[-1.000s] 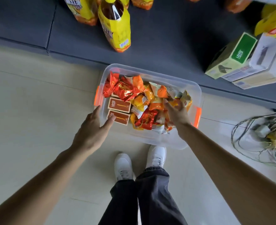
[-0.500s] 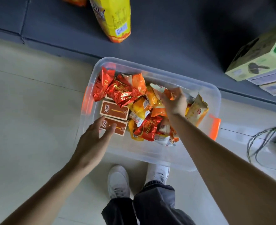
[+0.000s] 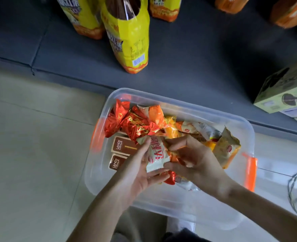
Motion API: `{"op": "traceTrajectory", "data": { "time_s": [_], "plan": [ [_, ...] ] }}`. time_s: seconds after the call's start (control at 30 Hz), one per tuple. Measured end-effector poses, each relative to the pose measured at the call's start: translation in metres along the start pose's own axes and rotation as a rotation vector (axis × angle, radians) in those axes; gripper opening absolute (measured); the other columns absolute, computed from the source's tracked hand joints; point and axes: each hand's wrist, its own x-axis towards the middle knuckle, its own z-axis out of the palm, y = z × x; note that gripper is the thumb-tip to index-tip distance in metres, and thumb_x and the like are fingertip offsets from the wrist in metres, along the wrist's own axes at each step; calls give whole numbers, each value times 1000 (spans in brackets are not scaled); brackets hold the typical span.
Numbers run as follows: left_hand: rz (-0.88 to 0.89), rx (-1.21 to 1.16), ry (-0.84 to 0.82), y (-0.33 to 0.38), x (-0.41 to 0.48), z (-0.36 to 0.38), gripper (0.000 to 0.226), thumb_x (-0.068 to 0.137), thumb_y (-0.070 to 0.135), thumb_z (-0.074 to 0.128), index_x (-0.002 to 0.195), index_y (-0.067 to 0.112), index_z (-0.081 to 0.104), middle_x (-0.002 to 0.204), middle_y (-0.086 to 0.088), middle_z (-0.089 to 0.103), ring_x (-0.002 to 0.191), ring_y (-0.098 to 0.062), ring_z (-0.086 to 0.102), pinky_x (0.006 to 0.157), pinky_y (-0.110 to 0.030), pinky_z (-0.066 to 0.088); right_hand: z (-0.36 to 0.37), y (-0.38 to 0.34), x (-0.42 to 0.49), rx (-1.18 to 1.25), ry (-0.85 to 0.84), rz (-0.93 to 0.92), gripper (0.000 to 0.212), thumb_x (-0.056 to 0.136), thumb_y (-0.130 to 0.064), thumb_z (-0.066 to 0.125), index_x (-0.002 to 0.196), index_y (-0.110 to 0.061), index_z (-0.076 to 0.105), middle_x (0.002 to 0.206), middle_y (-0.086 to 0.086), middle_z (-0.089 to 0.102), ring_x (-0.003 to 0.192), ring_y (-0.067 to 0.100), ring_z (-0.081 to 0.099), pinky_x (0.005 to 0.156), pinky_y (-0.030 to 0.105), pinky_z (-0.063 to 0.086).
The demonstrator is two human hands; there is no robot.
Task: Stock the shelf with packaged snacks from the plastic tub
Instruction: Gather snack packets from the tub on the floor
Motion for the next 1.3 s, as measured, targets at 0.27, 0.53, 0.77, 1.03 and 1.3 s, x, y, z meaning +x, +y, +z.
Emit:
{"op": "traceTrajectory", "data": {
  "time_s": [0.27, 0.53, 0.77, 1.03, 1.3],
  "plan": [
    [522, 100, 29, 42, 22, -25, 24, 70, 18, 74, 92, 27, 73, 84, 3, 75, 78, -14, 72, 64, -34, 58, -13, 7, 52, -105, 38, -144, 25, 83, -47, 66, 97, -26, 62, 97, -5, 68, 87, 11, 67, 79, 27, 53],
    [590, -76, -123, 66, 9, -48, 45, 62, 29, 68, 105, 16, 68, 97, -5, 73, 81, -19, 72, 67, -33, 61, 11, 64, 99, -289, 353, 17, 18, 88, -39, 63, 99, -27, 70, 89, -16, 70, 88, 1, 65, 84, 22, 52],
    [711, 160, 130, 54, 9, -68, 7, 87, 16, 65, 93, 18, 66, 68, 6, 73, 57, -6, 69, 43, -17, 49, 32, 70, 115, -394, 486, -9, 36, 74, -61, 62, 88, -29, 70, 84, -10, 66, 92, 24, 57, 78, 39, 50],
    [797, 167, 148, 51, 11, -59, 14, 87, 22, 67, 100, 25, 62, 81, 6, 75, 67, -7, 71, 48, -17, 51, 28, 27, 77, 3, 431, -56, 18, 91, -36, 57, 93, -19, 52, 100, 8, 64, 92, 24, 65, 79, 40, 57],
    [913, 244, 84, 35, 8, -25, 19, 91, 40, 54, 109, 34, 51, 111, 2, 67, 102, -16, 67, 88, -42, 56, 39, -31, 57, 271, 261, -19, 30, 89, -36, 56, 106, -14, 46, 107, 9, 64, 91, 16, 69, 76, 29, 58]
  ]
}}
